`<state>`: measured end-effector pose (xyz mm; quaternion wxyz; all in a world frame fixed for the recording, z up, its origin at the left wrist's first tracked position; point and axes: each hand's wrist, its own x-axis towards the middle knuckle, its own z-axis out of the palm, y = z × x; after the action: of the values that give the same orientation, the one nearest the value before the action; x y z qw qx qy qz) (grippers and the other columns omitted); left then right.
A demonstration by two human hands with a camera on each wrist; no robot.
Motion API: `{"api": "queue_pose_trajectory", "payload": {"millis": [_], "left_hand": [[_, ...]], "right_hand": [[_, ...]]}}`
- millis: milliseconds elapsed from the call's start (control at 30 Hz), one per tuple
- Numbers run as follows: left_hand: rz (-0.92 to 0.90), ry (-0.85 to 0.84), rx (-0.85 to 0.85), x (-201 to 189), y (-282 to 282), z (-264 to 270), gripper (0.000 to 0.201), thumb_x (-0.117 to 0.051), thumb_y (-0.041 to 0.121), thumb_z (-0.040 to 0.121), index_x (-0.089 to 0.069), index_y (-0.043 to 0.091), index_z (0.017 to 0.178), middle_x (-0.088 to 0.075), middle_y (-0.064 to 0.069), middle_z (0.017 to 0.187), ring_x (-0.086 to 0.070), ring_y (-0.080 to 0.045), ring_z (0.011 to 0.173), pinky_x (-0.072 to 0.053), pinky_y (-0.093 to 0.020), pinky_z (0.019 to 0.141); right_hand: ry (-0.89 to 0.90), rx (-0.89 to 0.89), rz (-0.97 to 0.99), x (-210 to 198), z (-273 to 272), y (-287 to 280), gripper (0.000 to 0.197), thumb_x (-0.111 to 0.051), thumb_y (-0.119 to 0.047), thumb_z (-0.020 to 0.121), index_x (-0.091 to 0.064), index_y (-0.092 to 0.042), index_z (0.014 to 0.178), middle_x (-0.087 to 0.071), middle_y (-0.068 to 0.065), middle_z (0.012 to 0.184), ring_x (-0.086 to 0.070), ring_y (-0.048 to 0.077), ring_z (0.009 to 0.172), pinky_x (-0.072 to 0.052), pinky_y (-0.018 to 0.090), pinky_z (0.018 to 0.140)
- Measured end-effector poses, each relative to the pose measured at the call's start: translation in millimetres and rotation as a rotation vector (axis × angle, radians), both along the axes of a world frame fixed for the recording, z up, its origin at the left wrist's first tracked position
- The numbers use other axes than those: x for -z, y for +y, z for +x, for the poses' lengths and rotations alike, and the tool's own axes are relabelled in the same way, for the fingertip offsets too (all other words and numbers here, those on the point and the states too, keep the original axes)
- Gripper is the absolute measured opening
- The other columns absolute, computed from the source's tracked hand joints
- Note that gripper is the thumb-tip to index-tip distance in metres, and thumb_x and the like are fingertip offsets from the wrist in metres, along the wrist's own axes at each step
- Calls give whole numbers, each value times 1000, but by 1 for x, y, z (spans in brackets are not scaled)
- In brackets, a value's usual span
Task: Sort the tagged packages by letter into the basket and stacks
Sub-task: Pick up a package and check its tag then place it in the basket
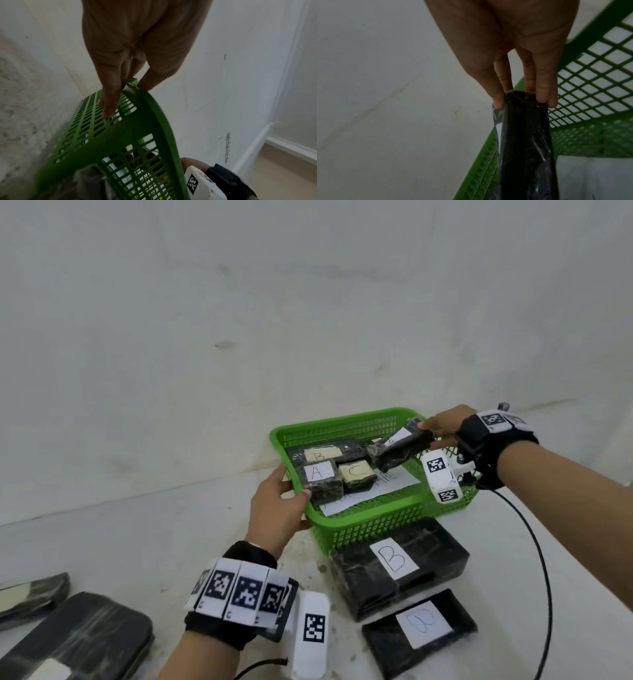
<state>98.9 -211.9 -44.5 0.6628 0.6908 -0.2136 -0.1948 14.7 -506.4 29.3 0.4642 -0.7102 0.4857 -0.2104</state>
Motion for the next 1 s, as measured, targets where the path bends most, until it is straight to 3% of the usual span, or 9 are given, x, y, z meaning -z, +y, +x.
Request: {"api": "queue_pose_trajectory", "payload": {"millis": [33, 100, 233, 400, 667, 733, 833, 933, 1000], "left_hand": [[-8, -4, 3, 2, 0, 0, 46, -57, 1, 95, -55, 28, 133, -64, -12, 121, -67, -34, 101, -62, -44, 73], [-24, -5, 1, 6, 0, 1, 48, -58, 3, 96, -54, 28, 137, -64, -11, 122, -67, -32, 104, -62, -46, 75], [-37, -6, 1, 10, -2, 2, 50, -57, 3, 96, -52, 27, 139, -65, -10, 121, -67, -32, 104, -62, -48, 76], [-65, 3, -5, 12, -2, 2, 52, -56, 2, 96, -50, 30, 140, -66, -9, 121, -67, -31, 104, -61, -48, 77], [-99, 18, 4, 15, -2, 2, 56, -57, 5, 97, -45, 27, 146, -64, -8, 125, -66, -31, 108, -61, -43, 75], [-102, 13, 8, 16, -1, 2, 55, -57, 4, 97, -47, 28, 145, -65, -8, 124, -66, -31, 107, -61, -45, 77], [-106, 3, 8, 17, -1, 3, 54, -57, 4, 97, -48, 30, 144, -65, -8, 123, -67, -31, 105, -61, -45, 76], [-111, -1, 6, 18, -2, 4, 56, -57, 4, 96, -47, 30, 144, -65, -8, 123, -67, -31, 105, -61, -43, 74], [-111, -5, 9, 18, -2, 4, 55, -57, 4, 96, -48, 30, 144, -65, -8, 123, -67, -31, 105, -62, -44, 75]], "right_hand": [[10, -15, 9, 4, 1, -4, 24, -72, -7, 87, -56, 2, 72, -65, 26, 108, -67, 40, 101, -57, 50, 88], [30, -31, 42, 8, 1, -11, 21, -71, -6, 88, -56, 2, 76, -64, 26, 113, -65, 41, 103, -52, 54, 94], [68, -55, 51, 9, -2, -22, 17, -72, -4, 86, -58, 4, 81, -64, 28, 116, -67, 41, 100, -54, 55, 90], [84, -48, -22, 1, -8, -21, 21, -71, -4, 87, -55, 3, 74, -63, 25, 100, -67, 41, 98, -54, 51, 92], [113, -105, 16, 15, 8, -25, 14, -71, -2, 86, -61, 2, 78, -66, 26, 116, -66, 38, 108, -53, 52, 95], [136, -122, 2, 15, 10, -22, 9, -69, -1, 88, -63, 2, 81, -68, 23, 106, -69, 34, 93, -57, 46, 86], [279, -193, -37, 14, 8, -24, 8, -60, -1, 93, -65, -7, 91, -62, 9, 83, -65, 20, 52, -55, 25, 50], [285, -215, 0, 14, 2, -29, 18, -60, -4, 94, -60, -4, 112, -64, 7, 75, -61, 19, 64, -52, 24, 54], [367, -210, -21, 15, 3, -31, 13, -58, -5, 96, -60, -1, 109, -64, 9, 64, -60, 15, 52, -47, 18, 44]]}}
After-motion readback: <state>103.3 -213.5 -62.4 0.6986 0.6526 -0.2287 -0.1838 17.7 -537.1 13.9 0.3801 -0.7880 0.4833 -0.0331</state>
